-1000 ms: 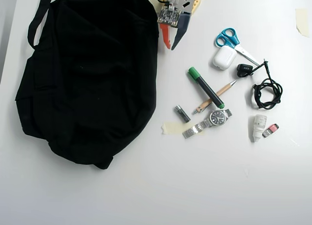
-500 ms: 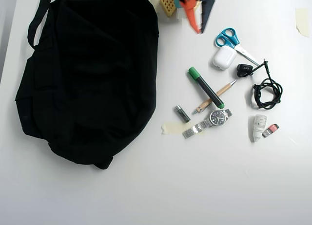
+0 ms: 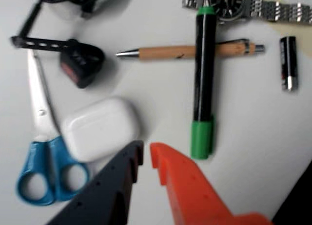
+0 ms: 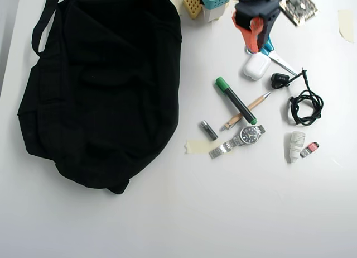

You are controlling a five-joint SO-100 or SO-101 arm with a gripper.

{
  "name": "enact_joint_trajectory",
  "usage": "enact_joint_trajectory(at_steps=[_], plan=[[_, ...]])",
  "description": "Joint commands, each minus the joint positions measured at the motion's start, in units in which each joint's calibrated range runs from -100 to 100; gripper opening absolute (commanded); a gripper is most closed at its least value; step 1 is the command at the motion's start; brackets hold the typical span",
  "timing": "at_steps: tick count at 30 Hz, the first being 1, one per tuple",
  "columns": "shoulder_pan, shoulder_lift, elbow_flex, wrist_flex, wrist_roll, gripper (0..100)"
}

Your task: Put the whiteboard marker into the black bag

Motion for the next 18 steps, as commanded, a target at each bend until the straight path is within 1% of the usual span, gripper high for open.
enact_joint_trajectory(at_steps=[1, 6, 9, 12, 15, 18], plan=[[1.33, 4.32, -3.74, -4.23, 0.98, 2], [4.62, 11.04, -3.65, -12.32, 0.98, 4], [6.19, 15.03, -3.74, -16.03, 0.98, 9], [6.41, 18.68, -3.74, -20.68, 0.56, 13], [6.19, 22.08, -3.74, -24.38, 0.14, 14], [5.74, 24.57, -3.74, -27.31, -1.59, 15]])
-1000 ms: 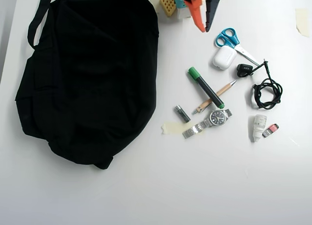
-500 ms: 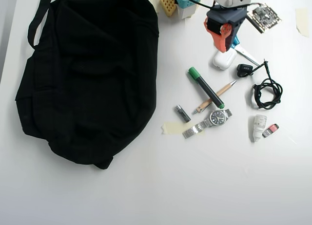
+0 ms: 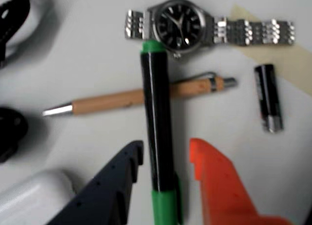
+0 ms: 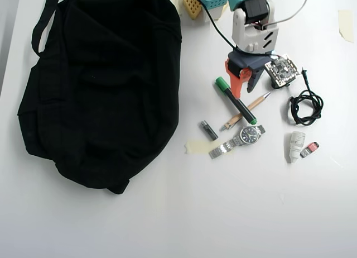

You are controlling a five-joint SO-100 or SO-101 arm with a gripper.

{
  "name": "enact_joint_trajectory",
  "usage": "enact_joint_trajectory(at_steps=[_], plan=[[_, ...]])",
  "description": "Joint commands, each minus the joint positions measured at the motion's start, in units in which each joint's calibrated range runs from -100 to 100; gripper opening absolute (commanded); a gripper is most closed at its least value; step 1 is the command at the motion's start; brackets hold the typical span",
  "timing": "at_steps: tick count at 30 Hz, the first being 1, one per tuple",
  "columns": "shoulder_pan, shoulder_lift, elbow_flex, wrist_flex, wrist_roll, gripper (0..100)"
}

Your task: Put the whiteboard marker into the black bag

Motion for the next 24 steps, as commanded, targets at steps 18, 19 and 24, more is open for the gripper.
enact_joint_trajectory(at_steps=[18, 19, 24], plan=[[-2.6, 4.95, 1.05, -6.81, -4.2, 24], [-2.82, 5.2, 1.41, -6.99, -4.2, 24], [-2.82, 5.36, 2.31, -7.33, -4.26, 24]])
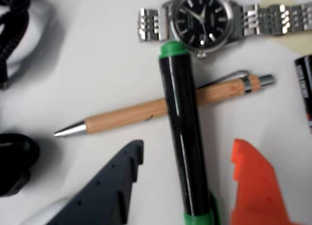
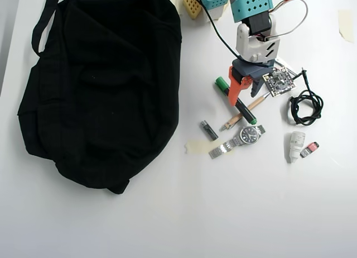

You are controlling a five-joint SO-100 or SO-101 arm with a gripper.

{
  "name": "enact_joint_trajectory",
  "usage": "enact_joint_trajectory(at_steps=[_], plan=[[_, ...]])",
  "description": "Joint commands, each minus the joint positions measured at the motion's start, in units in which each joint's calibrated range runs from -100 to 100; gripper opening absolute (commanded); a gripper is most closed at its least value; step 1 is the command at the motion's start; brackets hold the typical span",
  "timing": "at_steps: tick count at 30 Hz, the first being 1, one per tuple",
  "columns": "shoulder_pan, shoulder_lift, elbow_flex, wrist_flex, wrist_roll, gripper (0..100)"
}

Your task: Put the whiteboard marker into the black bag

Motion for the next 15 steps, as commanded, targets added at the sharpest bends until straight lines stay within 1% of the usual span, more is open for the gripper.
enact_joint_trajectory(at_steps=[1, 15], plan=[[-0.25, 0.11, -0.25, -0.77, -0.2, 24], [0.05, 7.08, -0.34, -6.97, -1.09, 24]])
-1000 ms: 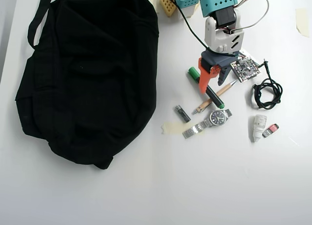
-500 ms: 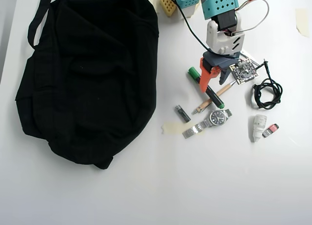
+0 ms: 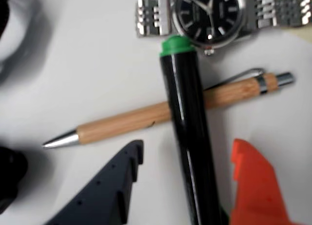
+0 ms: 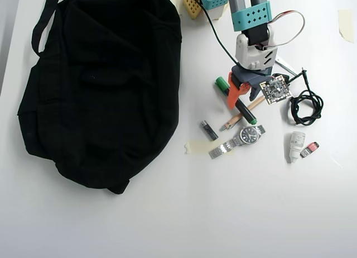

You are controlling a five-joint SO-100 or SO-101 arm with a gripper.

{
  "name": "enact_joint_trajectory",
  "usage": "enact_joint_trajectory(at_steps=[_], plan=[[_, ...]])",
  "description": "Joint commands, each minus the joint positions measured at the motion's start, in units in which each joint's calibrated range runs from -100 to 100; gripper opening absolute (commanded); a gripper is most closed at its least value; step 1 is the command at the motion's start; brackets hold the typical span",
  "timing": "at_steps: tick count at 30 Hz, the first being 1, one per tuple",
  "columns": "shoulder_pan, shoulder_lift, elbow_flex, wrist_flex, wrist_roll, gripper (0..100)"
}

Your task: Put the whiteboard marker into the black bag

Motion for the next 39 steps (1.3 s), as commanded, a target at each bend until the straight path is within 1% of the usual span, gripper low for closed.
enact_joint_trajectory(at_steps=[1, 7, 10, 19, 26, 30, 39], plan=[[0.2, 0.32, -0.34, -1.09, -0.21, 24], [0.27, 0.41, 1.01, -1.18, -0.27, 23], [0.27, 0.41, 1.1, -1.18, -1.21, 18], [0.27, 0.41, 1.1, -1.26, -1.21, 2], [0.57, -0.76, 0.38, -1.01, -1.21, 2], [3.49, -3.91, -4.74, 1.58, -1.0, 2], [20.24, -9.14, -22.26, 13.21, -1.0, 2]])
